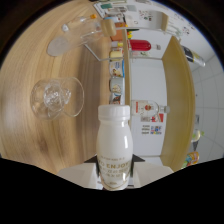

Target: Make me a cup of Mount Fuji.

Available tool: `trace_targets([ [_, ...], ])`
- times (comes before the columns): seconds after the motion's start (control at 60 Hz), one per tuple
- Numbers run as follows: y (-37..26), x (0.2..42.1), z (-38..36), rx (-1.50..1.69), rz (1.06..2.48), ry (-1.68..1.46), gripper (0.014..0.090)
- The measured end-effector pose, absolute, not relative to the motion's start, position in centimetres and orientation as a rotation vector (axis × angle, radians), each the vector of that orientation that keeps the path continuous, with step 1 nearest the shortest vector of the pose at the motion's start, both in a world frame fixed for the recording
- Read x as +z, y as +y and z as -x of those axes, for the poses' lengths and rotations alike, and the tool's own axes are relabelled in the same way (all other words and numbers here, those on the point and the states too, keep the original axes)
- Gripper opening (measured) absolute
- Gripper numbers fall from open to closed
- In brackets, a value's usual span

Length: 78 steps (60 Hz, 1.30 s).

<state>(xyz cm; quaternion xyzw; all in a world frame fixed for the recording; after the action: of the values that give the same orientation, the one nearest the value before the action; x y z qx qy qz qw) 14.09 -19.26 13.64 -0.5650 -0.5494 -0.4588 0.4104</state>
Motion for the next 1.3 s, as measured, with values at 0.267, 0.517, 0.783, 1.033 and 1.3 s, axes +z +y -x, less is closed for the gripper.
trace_targets([
  [0.267,-18.0,13.4,-13.5,-1.416,1.192,-1.634,0.0490],
  [0.517,-17.8,13.9,-12.5,-1.465,1.094,-1.688,0.0490],
  [0.783,-18.7,15.2,-12.6,-1.210,1.285,-1.478,0.0487],
  [1.033,-21.5,20.5,-12.8,-0.562,1.573,-0.802,0.0493],
  [1.3,-20.7,15.7,-14.7,-0.071,1.802,-0.225,0.0491],
])
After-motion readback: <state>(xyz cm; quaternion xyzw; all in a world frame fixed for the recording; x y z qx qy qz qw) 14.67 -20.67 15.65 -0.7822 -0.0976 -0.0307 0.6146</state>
